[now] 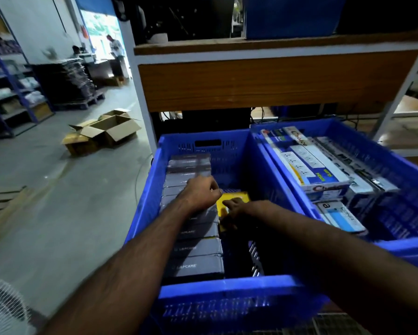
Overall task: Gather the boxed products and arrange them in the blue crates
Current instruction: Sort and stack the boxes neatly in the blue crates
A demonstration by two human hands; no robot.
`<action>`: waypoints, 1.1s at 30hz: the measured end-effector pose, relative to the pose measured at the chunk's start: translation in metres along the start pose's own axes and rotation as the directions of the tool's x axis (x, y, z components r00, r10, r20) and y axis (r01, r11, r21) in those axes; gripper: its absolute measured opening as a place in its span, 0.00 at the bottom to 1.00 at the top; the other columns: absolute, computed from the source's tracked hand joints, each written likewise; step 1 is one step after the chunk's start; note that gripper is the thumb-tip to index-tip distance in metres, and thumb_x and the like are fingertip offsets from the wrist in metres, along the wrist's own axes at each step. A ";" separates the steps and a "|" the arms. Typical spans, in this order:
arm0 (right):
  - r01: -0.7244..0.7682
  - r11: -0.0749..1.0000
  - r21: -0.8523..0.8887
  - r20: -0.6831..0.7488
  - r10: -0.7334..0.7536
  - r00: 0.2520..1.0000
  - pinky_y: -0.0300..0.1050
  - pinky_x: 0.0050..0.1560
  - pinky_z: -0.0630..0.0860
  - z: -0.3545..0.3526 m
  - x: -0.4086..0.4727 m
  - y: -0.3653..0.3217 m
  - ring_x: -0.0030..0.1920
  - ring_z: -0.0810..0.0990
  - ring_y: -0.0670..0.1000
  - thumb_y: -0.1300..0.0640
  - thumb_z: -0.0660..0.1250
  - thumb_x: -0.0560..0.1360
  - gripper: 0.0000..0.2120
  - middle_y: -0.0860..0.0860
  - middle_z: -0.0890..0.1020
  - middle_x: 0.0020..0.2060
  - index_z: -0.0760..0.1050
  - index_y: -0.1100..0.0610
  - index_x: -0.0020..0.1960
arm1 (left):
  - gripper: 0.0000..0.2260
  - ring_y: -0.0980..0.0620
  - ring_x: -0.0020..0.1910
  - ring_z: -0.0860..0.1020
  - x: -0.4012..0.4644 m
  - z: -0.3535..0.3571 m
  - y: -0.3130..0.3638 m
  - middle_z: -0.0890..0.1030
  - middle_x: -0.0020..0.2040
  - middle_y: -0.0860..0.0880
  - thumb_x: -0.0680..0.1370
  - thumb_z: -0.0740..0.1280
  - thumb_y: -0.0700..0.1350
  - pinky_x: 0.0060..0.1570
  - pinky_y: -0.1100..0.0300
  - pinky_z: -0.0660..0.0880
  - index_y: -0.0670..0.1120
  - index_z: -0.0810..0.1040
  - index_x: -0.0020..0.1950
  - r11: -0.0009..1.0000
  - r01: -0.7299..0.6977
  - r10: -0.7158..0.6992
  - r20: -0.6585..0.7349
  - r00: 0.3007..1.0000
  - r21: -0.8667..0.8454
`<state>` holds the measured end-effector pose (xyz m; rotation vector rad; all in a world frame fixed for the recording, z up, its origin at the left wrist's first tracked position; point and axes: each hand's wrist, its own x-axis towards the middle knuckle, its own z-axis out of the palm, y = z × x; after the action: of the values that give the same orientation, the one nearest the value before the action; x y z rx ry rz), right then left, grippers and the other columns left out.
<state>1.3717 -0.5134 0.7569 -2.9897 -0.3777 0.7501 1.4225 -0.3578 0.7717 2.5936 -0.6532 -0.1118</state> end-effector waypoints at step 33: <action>-0.316 0.894 -0.317 -0.411 0.170 0.896 0.59 0.44 0.80 0.008 0.049 -0.007 0.53 0.79 0.64 0.61 0.49 0.83 0.15 0.62 0.74 0.58 0.61 0.56 0.69 | 0.09 0.49 0.53 0.76 0.007 0.011 -0.023 0.76 0.54 0.48 0.76 0.65 0.55 0.55 0.49 0.76 0.52 0.79 0.50 0.999 0.043 -0.043 0.058 0.997 0.003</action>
<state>1.4077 -0.4947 0.7281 -3.4893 -0.1293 0.0959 1.4369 -0.3472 0.7519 2.6150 -0.6183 -0.2007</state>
